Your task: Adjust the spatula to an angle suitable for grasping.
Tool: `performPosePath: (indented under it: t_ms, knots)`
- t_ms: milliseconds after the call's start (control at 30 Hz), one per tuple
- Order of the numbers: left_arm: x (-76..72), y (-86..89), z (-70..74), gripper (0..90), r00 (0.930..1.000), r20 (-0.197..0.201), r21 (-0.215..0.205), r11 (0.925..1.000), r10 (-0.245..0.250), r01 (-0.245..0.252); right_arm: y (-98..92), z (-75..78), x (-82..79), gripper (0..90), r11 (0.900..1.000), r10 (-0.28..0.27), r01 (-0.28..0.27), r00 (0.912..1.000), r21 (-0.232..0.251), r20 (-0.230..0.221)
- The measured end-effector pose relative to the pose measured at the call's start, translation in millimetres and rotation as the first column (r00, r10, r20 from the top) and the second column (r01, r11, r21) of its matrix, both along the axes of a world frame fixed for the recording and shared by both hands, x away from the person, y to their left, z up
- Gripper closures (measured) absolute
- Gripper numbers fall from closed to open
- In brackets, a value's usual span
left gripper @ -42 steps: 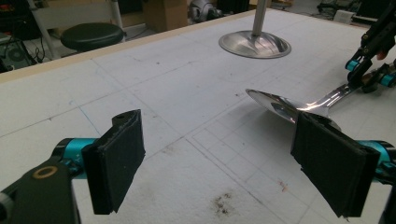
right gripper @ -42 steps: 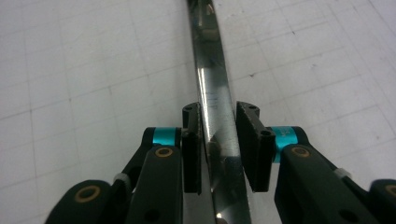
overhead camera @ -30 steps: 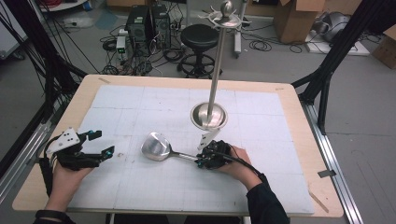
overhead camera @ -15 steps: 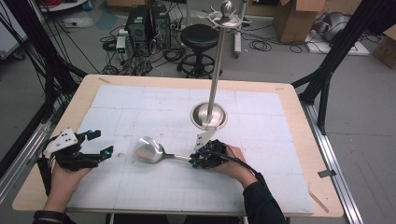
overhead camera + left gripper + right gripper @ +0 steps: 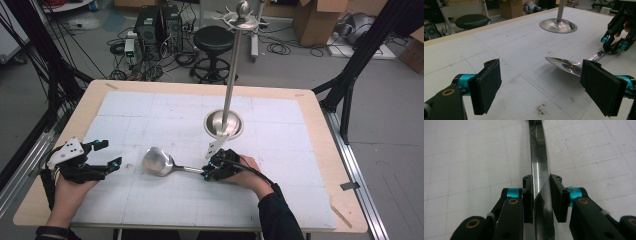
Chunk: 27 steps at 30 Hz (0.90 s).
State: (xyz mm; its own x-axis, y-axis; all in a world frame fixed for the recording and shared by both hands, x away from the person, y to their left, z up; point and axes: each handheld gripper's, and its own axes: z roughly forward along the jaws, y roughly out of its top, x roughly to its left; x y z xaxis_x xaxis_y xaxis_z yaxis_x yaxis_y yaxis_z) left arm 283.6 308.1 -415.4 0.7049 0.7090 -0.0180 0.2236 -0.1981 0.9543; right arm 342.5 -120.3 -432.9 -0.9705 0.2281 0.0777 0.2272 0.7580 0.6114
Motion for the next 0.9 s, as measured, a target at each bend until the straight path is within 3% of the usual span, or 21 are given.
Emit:
performPosePath:
  t_ms: [267, 400, 567, 667, 900]
  knots:
    - [0.1, -0.6, 0.0, 17.9, 1.0, 0.0, 0.006, 1.0, -0.002, 0.002, 1.9, 1.2, -0.3, 75.3, 1.0, 0.022, -0.022, 0.9996, -0.013, 0.016]
    - [-0.4, 0.7, 1.6, 17.9, 1.0, 0.007, -0.002, 1.0, 0.001, -0.001, 5.0, 5.1, -2.5, 75.5, 0.999, 0.05, -0.049, 0.9953, -0.01, 0.083]
    - [-1.5, 2.0, 3.7, 18.0, 0.9999, 0.014, -0.006, 1.0, 0.002, -0.002, 12.1, 9.0, -4.3, 75.6, 0.997, 0.071, -0.072, 0.9925, 0.008, 0.1]
    - [-2.9, 3.2, 6.6, 18.3, 0.9997, 0.026, -0.009, 1.0, 0.0, 0.0, 18.1, 14.2, -6.2, 75.7, 0.994, 0.104, -0.108, 0.9845, 0.025, 0.141]
    - [-10.7, 13.1, 17.4, 18.5, 0.9982, 0.059, -0.039, 0.9992, 0.011, -0.008, 35.2, 20.1, -3.8, 75.7, 0.983, 0.176, -0.182, 0.9683, 0.017, 0.177]
